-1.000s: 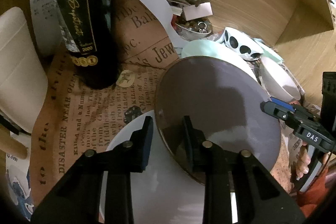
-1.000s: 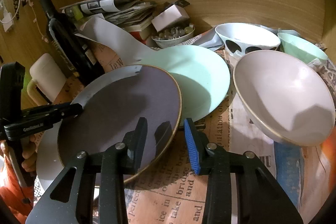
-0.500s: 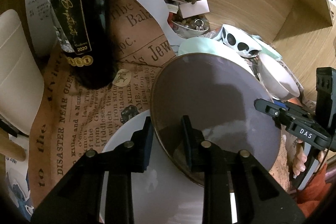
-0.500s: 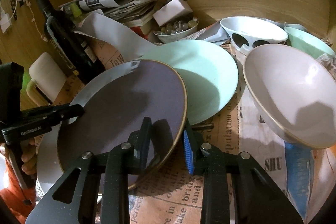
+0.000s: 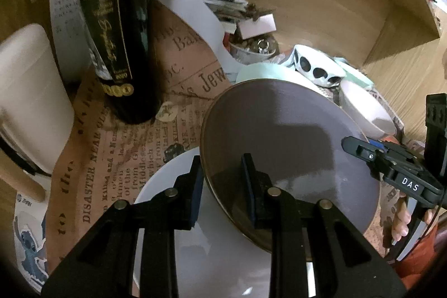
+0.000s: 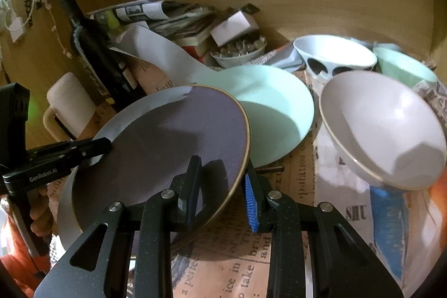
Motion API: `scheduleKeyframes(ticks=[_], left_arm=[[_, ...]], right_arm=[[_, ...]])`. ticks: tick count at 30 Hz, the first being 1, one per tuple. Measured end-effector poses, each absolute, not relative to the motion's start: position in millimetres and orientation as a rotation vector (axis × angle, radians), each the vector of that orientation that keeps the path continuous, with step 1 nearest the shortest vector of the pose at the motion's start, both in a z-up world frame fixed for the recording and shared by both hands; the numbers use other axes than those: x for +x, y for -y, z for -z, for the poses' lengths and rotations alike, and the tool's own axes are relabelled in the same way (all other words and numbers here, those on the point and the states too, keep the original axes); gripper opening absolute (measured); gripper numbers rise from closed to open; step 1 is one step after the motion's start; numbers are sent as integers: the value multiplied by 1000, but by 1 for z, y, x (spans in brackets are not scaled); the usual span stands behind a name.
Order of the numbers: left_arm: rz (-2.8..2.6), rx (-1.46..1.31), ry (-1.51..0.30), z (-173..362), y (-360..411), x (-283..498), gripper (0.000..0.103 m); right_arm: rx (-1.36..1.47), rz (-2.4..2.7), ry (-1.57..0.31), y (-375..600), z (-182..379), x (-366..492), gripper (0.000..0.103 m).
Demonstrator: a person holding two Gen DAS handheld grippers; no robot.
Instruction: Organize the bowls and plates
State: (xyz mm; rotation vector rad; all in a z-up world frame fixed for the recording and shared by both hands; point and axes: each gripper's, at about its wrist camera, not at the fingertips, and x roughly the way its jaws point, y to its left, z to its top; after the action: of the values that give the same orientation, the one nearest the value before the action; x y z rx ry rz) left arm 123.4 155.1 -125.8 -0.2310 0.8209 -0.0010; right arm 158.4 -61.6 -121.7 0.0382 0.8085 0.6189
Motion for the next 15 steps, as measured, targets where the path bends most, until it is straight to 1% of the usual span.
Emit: scheduleKeyframes(ticks=[15], left_arm=[[30, -193, -749, 96, -124, 100, 26]], right_arm=[[60, -591, -729, 89, 98, 125, 26]])
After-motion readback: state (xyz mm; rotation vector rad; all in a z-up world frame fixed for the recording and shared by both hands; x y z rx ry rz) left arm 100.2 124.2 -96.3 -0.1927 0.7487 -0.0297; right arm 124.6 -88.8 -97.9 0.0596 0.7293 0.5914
